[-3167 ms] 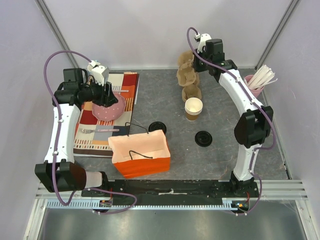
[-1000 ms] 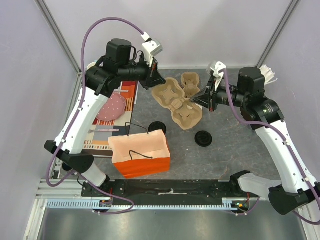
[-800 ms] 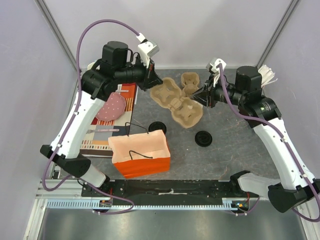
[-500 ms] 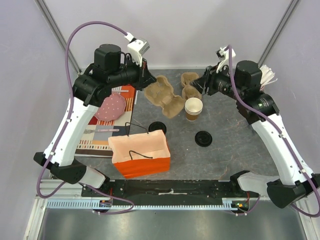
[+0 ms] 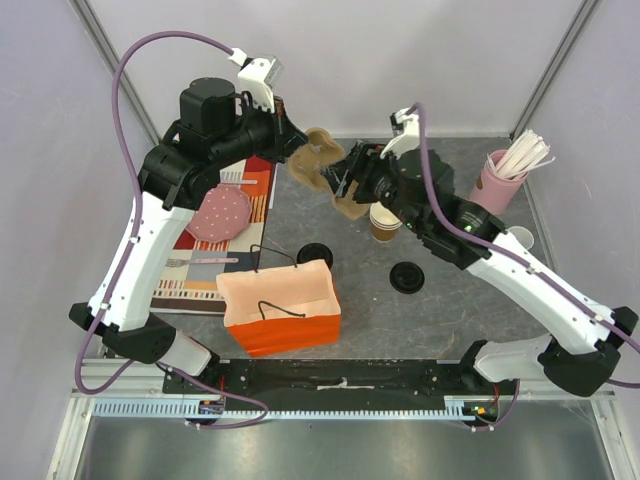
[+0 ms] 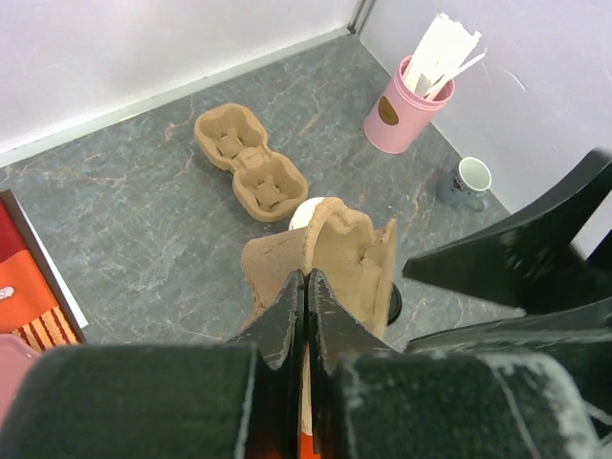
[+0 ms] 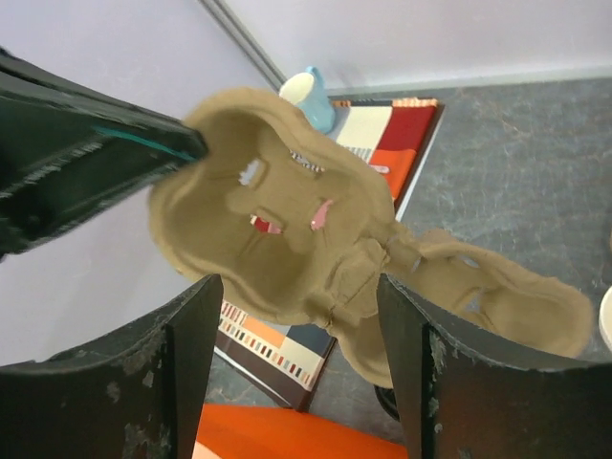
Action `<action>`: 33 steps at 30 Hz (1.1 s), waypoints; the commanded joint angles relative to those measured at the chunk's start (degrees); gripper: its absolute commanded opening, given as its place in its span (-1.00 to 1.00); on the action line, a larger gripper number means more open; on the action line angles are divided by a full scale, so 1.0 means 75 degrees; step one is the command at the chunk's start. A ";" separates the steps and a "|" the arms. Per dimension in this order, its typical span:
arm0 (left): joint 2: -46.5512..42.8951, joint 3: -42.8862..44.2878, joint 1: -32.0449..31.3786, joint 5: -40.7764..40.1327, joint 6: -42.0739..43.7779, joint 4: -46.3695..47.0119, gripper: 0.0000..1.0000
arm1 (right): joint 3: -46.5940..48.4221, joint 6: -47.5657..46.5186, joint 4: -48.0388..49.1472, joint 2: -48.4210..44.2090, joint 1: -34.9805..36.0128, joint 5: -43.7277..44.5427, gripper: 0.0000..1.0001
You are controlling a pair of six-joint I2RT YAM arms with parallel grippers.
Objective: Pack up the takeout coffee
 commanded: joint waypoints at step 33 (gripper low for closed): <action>-0.0591 -0.0276 -0.0024 0.0197 0.0236 0.0185 -0.96 | 0.0226 -0.0053 0.0128 0.0861 -0.0125 0.1586 -0.23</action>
